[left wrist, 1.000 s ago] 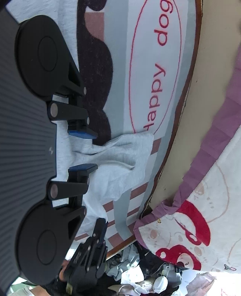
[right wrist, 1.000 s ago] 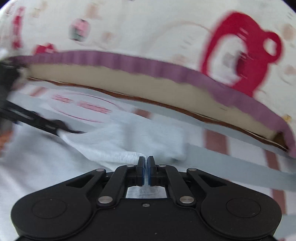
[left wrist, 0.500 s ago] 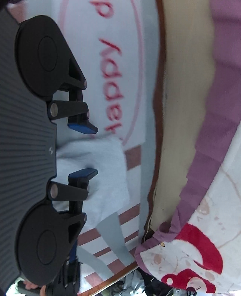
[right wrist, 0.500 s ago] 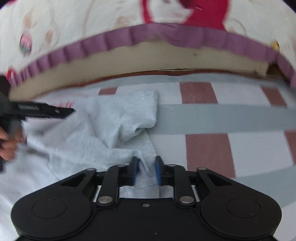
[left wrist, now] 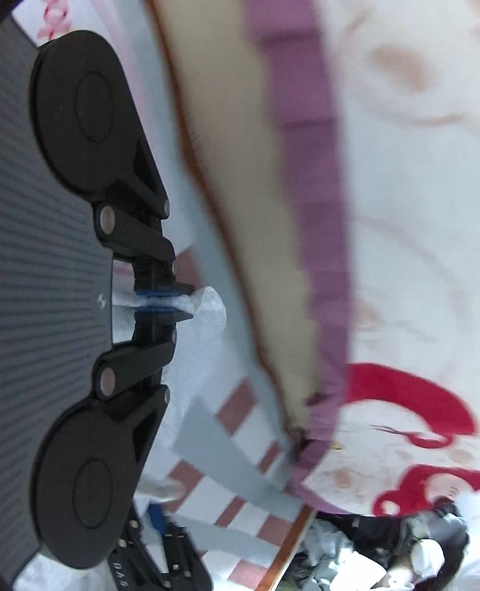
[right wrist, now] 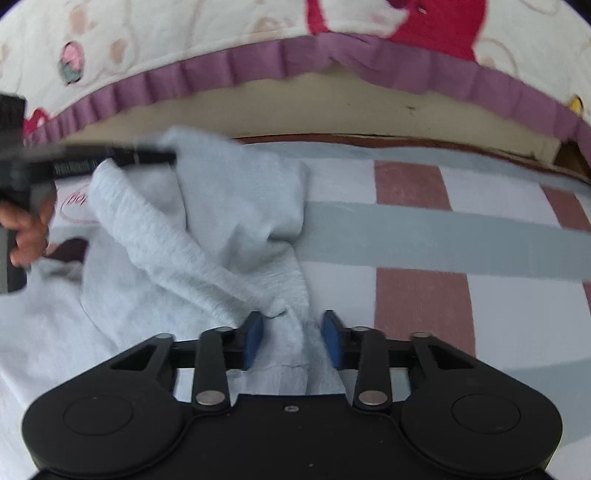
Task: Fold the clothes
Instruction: 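Pinch the T-shirt edge with the left gripper while the right gripper pinches the shirt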
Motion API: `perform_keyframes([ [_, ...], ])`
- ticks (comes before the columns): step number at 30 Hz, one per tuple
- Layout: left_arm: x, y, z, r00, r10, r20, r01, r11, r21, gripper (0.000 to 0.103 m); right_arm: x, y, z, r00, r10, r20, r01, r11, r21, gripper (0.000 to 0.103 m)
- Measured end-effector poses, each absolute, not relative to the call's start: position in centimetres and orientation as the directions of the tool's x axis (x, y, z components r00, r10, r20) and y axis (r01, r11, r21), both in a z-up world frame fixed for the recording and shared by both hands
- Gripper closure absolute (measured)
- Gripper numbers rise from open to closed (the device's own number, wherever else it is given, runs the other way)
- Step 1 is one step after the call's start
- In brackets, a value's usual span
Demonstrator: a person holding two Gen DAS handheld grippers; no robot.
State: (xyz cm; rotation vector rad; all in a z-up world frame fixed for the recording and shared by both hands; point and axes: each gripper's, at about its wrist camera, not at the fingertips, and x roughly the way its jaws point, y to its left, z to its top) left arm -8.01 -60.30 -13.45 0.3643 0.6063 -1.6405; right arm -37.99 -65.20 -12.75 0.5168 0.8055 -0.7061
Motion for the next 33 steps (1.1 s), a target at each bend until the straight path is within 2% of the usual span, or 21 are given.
perform_keyframes([
  [1,-8.1,-59.8,-13.0,-0.131,-0.832,-0.539,0.986,-0.052,-0.159,0.098,-38.0,-65.1,-12.7,0.49,-0.373,-0.788,0.733,0.666,0.14,0.075],
  [3,-7.7,-60.2,-13.7,-0.079,-0.827,-0.557,0.982,0.033,-0.188,0.098,-38.0,-65.1,-12.7,0.475,-0.398,-0.785,0.749,0.651,0.123,0.083],
  [6,-6.6,-61.4,-15.9,-0.043,-0.756,-0.653,0.96,0.15,-0.236,0.096,-37.7,-65.0,-12.8,0.438,-0.463,-0.771,0.787,0.611,0.08,0.085],
  [9,-5.2,-60.3,-15.5,-0.006,-0.766,-0.642,0.944,0.208,-0.257,0.088,-37.3,-64.7,-12.9,0.406,-0.5,-0.765,0.816,0.575,0.057,0.084],
  [12,-3.7,-59.1,-14.3,0.016,-0.792,-0.61,0.939,0.222,-0.263,0.085,-36.8,-64.5,-12.8,0.369,-0.529,-0.764,0.819,0.574,-0.002,0.071],
  [16,-1.5,-57.9,-13.0,-0.174,-0.799,-0.575,0.921,0.075,-0.383,0.085,-36.3,-63.6,-11.9,0.344,-0.59,-0.731,0.795,0.598,-0.108,0.071],
  [18,-1.5,-57.3,-12.6,-0.277,-0.782,-0.559,0.911,-0.028,-0.411,0.085,-36.2,-62.6,-11.0,0.396,-0.6,-0.695,0.754,0.645,-0.127,0.071],
  [19,-1.9,-57.2,-12.6,-0.298,-0.773,-0.561,0.918,-0.072,-0.389,0.085,-36.1,-62.1,-10.6,0.447,-0.578,-0.683,0.721,0.684,-0.108,0.071],
  [21,-3.2,-57.2,-12.8,-0.323,-0.75,-0.577,0.93,-0.137,-0.342,0.082,-35.4,-60.9,-10.0,0.521,-0.517,-0.679,0.63,0.77,-0.102,0.064],
  [22,-4.2,-57.4,-13.3,-0.329,-0.735,-0.593,0.932,-0.153,-0.327,0.074,-34.7,-60.3,-10.0,0.528,-0.495,-0.69,0.583,0.802,-0.129,0.063],
  [24,-5.5,-57.4,-14.2,-0.334,-0.709,-0.622,0.936,-0.169,-0.309,0.068,-33.3,-59.3,-10.3,0.514,-0.478,-0.713,0.504,0.84,-0.2,0.054],
  [26,-6.1,-57.5,-14.7,-0.291,-0.714,-0.637,0.95,-0.139,-0.279,0.067,-32.0,-58.9,-11.3,0.466,-0.495,-0.733,0.434,0.85,-0.298,0.045],
  [28,-6.8,-57.6,-15.2,-0.248,-0.718,-0.651,0.963,-0.108,-0.248,0.071,-30.8,-58.9,-12.5,0.409,-0.529,-0.744,0.366,0.842,-0.398,0.044],
  [29,-7.0,-57.6,-15.3,-0.236,-0.719,-0.653,0.965,-0.097,-0.242,0.071,-30.6,-59.3,-12.6,0.412,-0.527,-0.743,0.356,0.844,-0.401,0.044],
  [31,-6.6,-57.5,-15.3,-0.255,-0.725,-0.64,0.957,-0.096,-0.273,0.069,-30.4,-60.6,-12.0,0.45,-0.496,-0.742,0.379,0.859,-0.344,0.067],
  [32,-6.3,-57.4,-15.2,-0.247,-0.731,-0.636,0.959,-0.091,-0.268,0.069,-30.5,-61.4,-11.5,0.474,-0.474,-0.742,0.403,0.866,-0.296,0.101],
  [33,-6.1,-57.3,-15.2,-0.24,-0.737,-0.632,0.961,-0.087,-0.263,0.068,-30.5,-62.3,-11.0,0.484,-0.462,-0.743,0.435,0.864,-0.253,0.103],
])
